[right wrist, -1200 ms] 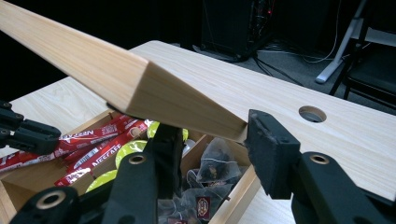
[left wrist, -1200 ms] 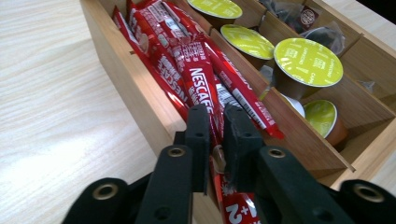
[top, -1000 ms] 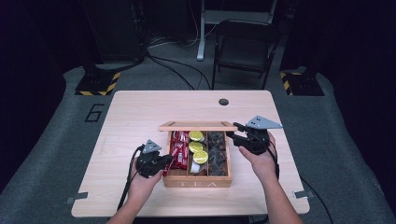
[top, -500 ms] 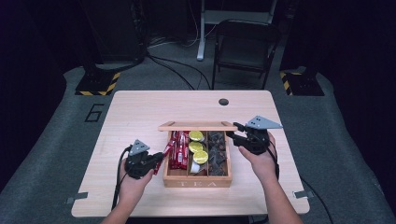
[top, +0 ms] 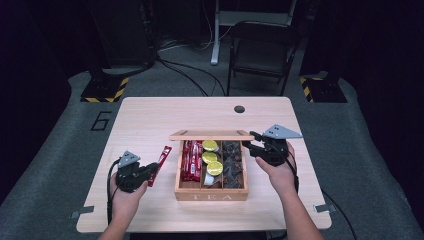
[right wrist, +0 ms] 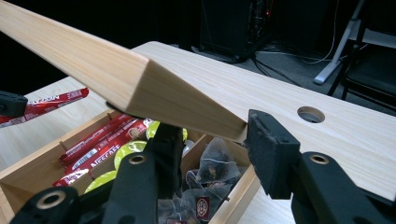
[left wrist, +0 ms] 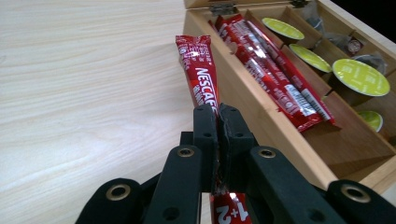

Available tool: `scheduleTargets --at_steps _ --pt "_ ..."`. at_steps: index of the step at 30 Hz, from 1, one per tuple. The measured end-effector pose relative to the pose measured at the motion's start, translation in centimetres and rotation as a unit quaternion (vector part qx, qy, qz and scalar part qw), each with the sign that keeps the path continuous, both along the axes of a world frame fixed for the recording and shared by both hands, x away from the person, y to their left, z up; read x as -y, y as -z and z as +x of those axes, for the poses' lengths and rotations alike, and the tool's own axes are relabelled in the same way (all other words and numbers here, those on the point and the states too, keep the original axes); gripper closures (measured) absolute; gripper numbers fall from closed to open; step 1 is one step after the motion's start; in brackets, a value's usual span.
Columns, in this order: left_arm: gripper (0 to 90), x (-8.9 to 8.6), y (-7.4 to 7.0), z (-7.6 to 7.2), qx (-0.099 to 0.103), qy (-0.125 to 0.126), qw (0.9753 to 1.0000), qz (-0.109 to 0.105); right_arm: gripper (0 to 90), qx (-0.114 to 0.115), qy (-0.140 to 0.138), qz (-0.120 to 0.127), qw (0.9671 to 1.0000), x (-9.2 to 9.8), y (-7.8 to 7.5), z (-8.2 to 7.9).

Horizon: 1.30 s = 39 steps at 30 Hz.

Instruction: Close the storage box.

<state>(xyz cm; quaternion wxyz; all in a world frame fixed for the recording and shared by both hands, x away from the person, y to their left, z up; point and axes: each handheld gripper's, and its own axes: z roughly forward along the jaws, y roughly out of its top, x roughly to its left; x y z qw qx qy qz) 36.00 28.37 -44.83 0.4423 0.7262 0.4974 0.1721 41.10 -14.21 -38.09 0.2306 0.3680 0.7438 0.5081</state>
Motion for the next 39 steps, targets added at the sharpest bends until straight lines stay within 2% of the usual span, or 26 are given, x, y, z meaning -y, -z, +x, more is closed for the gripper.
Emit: scheduleTargets --at_steps 3,18,26,29,35,39 --pt "86.0 -0.5 0.2 0.0 0.002 -0.006 1.0 0.004 56.5 0.0 0.001 -0.001 1.0 0.0 0.0 0.0" --pt "85.9 -3.2 1.5 0.7 -0.007 -0.043 0.9991 -0.003 56.4 0.001 -0.001 -0.003 1.0 0.0 0.1 -0.1" --pt "85.8 -3.6 2.9 1.3 -0.008 -0.053 0.9985 0.004 56.4 0.002 -0.004 -0.004 1.0 0.0 0.1 -0.1" --pt "85.8 -3.7 3.5 1.5 -0.019 -0.056 0.9983 0.001 56.4 0.002 0.0 -0.002 1.0 0.0 0.1 -0.1" --pt "85.8 -3.4 4.2 1.9 -0.022 -0.061 0.9978 0.011 56.4 0.001 -0.002 -0.003 1.0 0.0 0.1 -0.1" --pt "85.8 -3.5 4.5 2.1 -0.033 -0.059 0.9976 0.016 56.4 0.001 -0.002 -0.003 1.0 0.0 0.2 -0.2"
